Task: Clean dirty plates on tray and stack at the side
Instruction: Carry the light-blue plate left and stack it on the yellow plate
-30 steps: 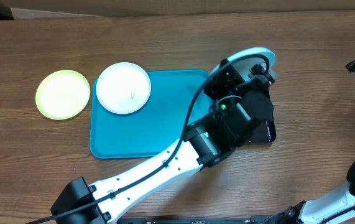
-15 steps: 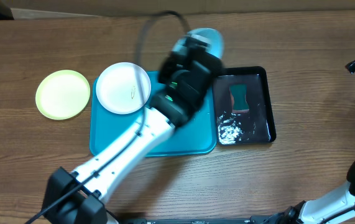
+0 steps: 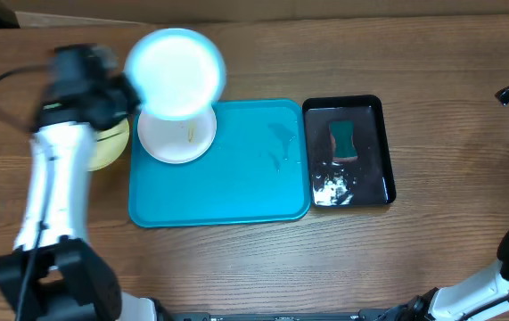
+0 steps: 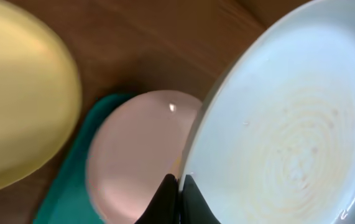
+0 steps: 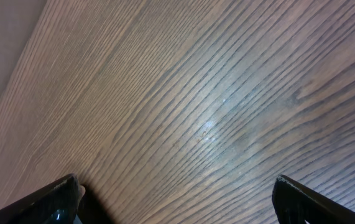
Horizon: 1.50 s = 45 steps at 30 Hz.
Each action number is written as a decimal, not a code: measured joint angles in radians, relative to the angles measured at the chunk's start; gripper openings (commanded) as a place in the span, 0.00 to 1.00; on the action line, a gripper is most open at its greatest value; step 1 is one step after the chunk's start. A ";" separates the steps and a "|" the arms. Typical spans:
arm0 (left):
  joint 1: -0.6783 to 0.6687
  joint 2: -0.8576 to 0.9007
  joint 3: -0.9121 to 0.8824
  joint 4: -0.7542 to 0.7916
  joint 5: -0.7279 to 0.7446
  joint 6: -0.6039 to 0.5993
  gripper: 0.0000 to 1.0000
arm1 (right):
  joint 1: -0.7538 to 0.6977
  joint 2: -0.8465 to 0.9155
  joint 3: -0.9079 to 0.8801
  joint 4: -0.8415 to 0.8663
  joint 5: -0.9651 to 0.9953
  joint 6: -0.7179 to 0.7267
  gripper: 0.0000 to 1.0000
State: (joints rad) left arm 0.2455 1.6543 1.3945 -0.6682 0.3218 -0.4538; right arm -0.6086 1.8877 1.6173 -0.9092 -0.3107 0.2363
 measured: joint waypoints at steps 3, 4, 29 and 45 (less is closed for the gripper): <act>0.185 -0.001 0.000 -0.093 0.105 -0.018 0.04 | 0.000 0.000 0.000 0.000 0.000 0.000 1.00; 0.250 -0.001 0.001 -0.129 0.114 -0.018 0.04 | 0.000 0.000 0.000 0.000 0.000 0.000 1.00; 0.424 0.029 -0.211 0.086 -0.165 -0.019 0.04 | 0.000 0.000 0.000 0.000 0.000 -0.001 1.00; 0.390 0.116 -0.211 0.169 -0.053 0.055 0.80 | 0.000 0.000 0.000 0.000 0.000 0.000 1.00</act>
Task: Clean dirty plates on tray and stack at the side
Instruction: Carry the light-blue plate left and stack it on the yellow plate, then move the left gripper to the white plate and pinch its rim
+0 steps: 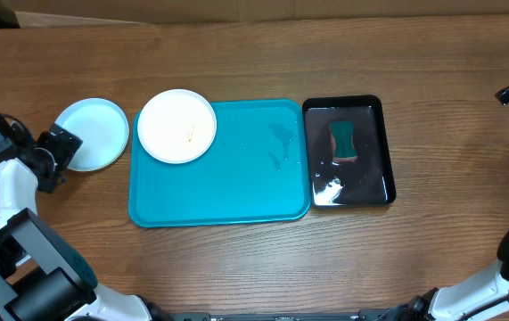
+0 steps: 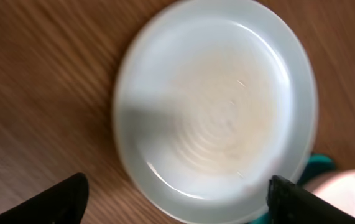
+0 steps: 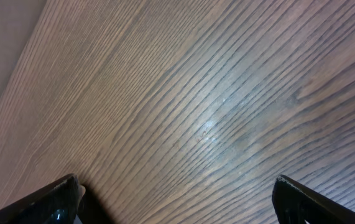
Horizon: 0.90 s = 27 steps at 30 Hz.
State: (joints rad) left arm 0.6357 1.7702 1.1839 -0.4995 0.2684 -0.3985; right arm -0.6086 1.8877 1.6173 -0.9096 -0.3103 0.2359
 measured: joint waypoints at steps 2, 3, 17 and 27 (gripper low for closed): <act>-0.020 0.001 0.023 -0.058 0.055 0.029 0.68 | 0.000 0.000 0.000 0.000 0.000 0.000 1.00; -0.033 0.002 0.040 -0.088 0.066 0.039 0.59 | 0.000 0.000 0.000 0.000 0.000 0.000 1.00; -0.413 0.005 0.342 -0.346 -0.111 0.172 0.45 | 0.000 0.000 0.000 0.000 0.000 0.000 1.00; -0.448 0.088 0.342 -0.338 -0.205 0.219 0.50 | 0.000 0.000 0.000 0.000 0.000 0.000 1.00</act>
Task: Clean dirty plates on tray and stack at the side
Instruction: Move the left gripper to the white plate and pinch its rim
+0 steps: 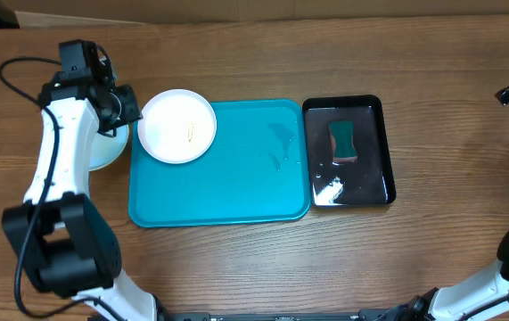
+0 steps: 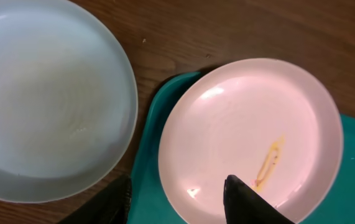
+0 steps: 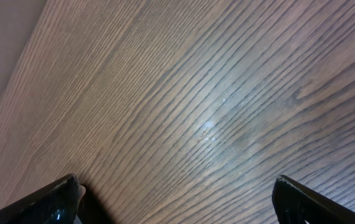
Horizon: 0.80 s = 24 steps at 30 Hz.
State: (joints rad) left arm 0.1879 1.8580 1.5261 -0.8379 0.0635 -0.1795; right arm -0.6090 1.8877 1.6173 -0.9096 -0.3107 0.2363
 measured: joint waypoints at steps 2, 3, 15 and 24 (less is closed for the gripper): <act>0.000 0.040 0.000 0.001 0.014 0.011 0.50 | 0.000 0.000 0.000 0.000 0.000 0.000 1.00; 0.000 0.059 0.000 0.003 0.024 0.020 0.53 | 0.000 0.000 0.000 0.000 0.000 0.000 1.00; 0.000 0.168 0.000 0.034 0.064 0.055 0.49 | 0.000 0.000 0.000 0.000 0.000 0.000 1.00; 0.000 0.169 -0.025 0.086 0.043 0.057 0.43 | 0.000 0.000 0.000 0.000 0.000 0.000 1.00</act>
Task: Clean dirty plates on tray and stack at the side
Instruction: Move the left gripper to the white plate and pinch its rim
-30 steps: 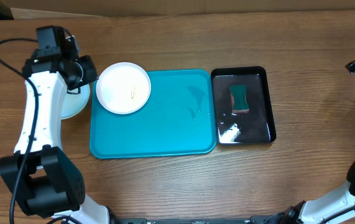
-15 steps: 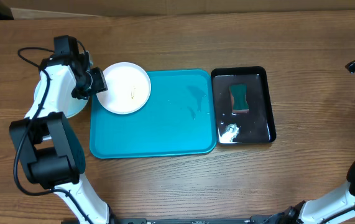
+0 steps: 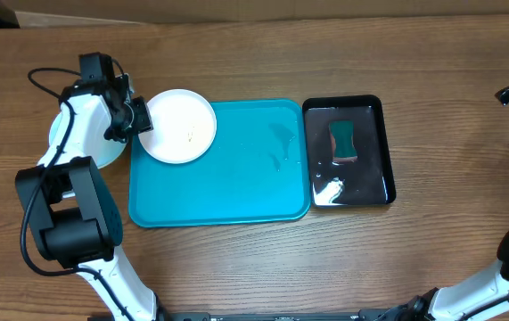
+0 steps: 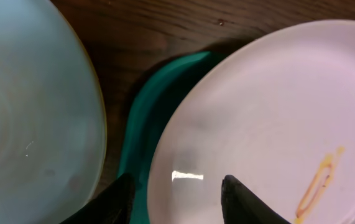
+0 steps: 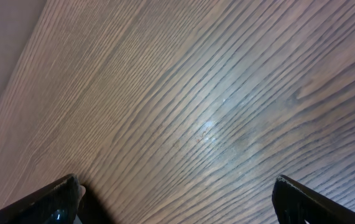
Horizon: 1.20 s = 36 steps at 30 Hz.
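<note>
A pale pink plate (image 3: 183,129) with a yellow smear (image 4: 317,183) lies at the far left end of the teal tray (image 3: 236,178). My left gripper (image 3: 137,121) is open low at that plate's left rim; in the left wrist view one of the gripper's (image 4: 177,205) fingers is over the plate (image 4: 270,118) and the other over the tray edge (image 4: 143,118). A pale blue plate (image 4: 28,118) rests on the table left of the tray (image 3: 104,153). My right gripper (image 5: 177,205) hangs open over bare wood at the far right.
A black tray (image 3: 381,152) right of the teal one holds a green sponge (image 3: 343,138) and some water. The back edge of the table runs along the top of the overhead view.
My left gripper has dropped lower and closer to the pink plate's left rim, which now lies between its open fingers. The right arm has not moved.
My left gripper held the pale blue plate above the tray's left end, with a yellow plate on the table beside it. Then the blue plate lay on the yellow one and the gripper was open. It then came back over the pink plate, and now is at its rim.
</note>
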Each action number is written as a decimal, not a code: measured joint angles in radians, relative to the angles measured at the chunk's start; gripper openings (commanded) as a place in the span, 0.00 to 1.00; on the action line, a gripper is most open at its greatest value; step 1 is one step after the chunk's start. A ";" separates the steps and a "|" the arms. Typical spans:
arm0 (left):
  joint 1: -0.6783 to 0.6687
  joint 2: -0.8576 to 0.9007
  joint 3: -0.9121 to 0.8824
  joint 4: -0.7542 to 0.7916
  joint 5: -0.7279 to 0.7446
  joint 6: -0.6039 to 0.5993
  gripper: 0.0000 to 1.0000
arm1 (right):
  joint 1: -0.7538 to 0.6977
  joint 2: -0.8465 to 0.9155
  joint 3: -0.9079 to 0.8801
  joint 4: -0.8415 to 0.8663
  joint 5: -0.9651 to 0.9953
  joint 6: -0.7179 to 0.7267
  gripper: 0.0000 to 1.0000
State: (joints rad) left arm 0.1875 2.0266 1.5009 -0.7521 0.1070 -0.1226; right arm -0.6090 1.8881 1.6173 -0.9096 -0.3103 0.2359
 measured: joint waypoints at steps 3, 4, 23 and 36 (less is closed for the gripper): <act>0.000 0.000 -0.024 0.016 -0.007 0.001 0.41 | 0.000 0.000 0.000 0.000 0.000 0.000 1.00; 0.000 0.000 -0.031 0.020 -0.007 0.001 0.41 | 0.000 0.000 0.000 0.000 0.000 0.000 1.00; 0.000 0.001 -0.068 -0.018 0.167 0.011 0.04 | 0.000 0.000 0.000 0.000 0.000 0.000 1.00; -0.093 0.001 -0.070 -0.267 0.339 0.010 0.04 | 0.000 0.000 0.000 0.000 0.000 0.000 1.00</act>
State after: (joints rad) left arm 0.0940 2.0274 1.4307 -1.0187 0.4458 -0.1127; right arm -0.6086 1.8877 1.6173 -0.9096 -0.3099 0.2359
